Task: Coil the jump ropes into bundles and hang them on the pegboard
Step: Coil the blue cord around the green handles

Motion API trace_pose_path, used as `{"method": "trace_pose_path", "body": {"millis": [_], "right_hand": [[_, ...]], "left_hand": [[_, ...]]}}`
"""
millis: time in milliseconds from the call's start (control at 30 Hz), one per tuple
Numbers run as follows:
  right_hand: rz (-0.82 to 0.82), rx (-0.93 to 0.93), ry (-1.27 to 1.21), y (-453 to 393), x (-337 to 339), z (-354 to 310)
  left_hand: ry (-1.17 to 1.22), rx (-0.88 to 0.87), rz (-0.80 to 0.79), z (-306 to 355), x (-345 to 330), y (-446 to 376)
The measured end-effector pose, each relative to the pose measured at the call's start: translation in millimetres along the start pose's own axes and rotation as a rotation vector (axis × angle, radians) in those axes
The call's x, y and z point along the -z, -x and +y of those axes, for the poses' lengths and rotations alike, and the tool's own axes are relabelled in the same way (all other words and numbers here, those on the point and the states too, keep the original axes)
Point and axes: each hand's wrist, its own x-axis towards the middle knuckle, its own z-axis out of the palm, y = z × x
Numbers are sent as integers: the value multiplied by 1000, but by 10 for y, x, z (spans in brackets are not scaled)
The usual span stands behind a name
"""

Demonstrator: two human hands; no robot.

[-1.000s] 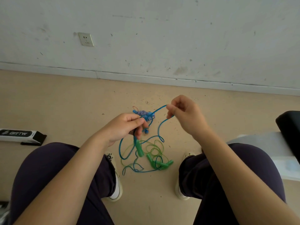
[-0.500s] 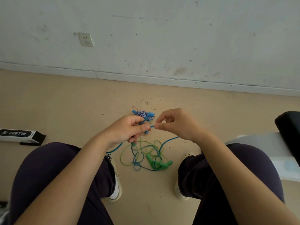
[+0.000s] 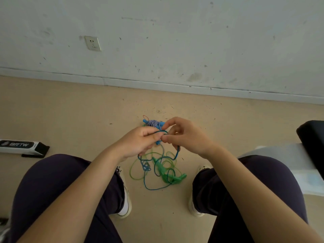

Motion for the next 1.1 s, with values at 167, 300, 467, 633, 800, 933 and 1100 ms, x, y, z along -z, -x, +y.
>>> {"method": "trace_pose_path", "body": {"millis": [167, 300, 467, 633, 800, 933, 1100], "right_hand": [[137, 27, 10, -15, 72, 8], [395, 69, -69, -15, 223, -24], [448, 68, -202, 21, 411, -37], [83, 70, -110, 39, 193, -26], [-9, 20, -57, 33, 58, -34], [-20, 24, 161, 2, 14, 39], [263, 152, 289, -52, 133, 59]], "left_hand": [[-7, -34, 67, 28, 121, 28], [-55, -67, 158, 22, 260, 62], [-18, -83, 212, 2, 303, 65], [12, -73, 141, -1, 146, 35], [-41, -84, 90, 18, 60, 27], [-16, -113, 60, 33, 24, 33], [-62, -98, 138, 21, 133, 33]]}}
